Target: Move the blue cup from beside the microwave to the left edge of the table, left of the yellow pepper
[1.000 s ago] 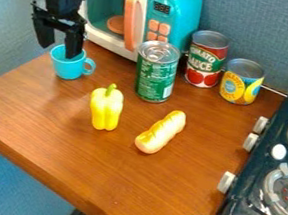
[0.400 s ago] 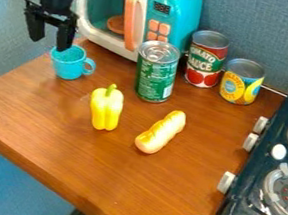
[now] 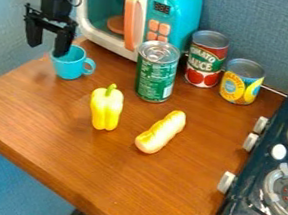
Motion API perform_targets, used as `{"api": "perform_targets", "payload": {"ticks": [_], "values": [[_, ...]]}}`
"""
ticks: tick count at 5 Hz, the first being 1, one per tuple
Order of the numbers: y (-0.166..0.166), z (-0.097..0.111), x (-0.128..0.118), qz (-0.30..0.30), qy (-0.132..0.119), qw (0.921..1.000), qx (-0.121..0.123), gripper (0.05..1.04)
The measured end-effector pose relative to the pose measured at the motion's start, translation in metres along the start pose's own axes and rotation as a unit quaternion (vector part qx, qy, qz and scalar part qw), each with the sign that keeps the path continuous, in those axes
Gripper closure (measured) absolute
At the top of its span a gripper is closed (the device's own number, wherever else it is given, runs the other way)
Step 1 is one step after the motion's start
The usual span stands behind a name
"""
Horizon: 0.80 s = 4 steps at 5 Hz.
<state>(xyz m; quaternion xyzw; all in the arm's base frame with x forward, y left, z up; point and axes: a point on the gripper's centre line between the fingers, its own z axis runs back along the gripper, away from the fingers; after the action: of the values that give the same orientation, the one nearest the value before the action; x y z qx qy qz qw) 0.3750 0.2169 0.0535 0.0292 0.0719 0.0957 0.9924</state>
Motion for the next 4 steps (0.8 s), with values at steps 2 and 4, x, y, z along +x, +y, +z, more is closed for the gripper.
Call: {"api": "perform_targets", "payload": {"ticks": [2, 4], "values": [[-0.0017, -0.0083, 0.0022, -0.006, 0.006, 1.0000, -0.002, 0.116], [-0.0026, -0.0180, 0.0038, -0.004, 0.012, 0.9999, -0.004, 0.680]]}}
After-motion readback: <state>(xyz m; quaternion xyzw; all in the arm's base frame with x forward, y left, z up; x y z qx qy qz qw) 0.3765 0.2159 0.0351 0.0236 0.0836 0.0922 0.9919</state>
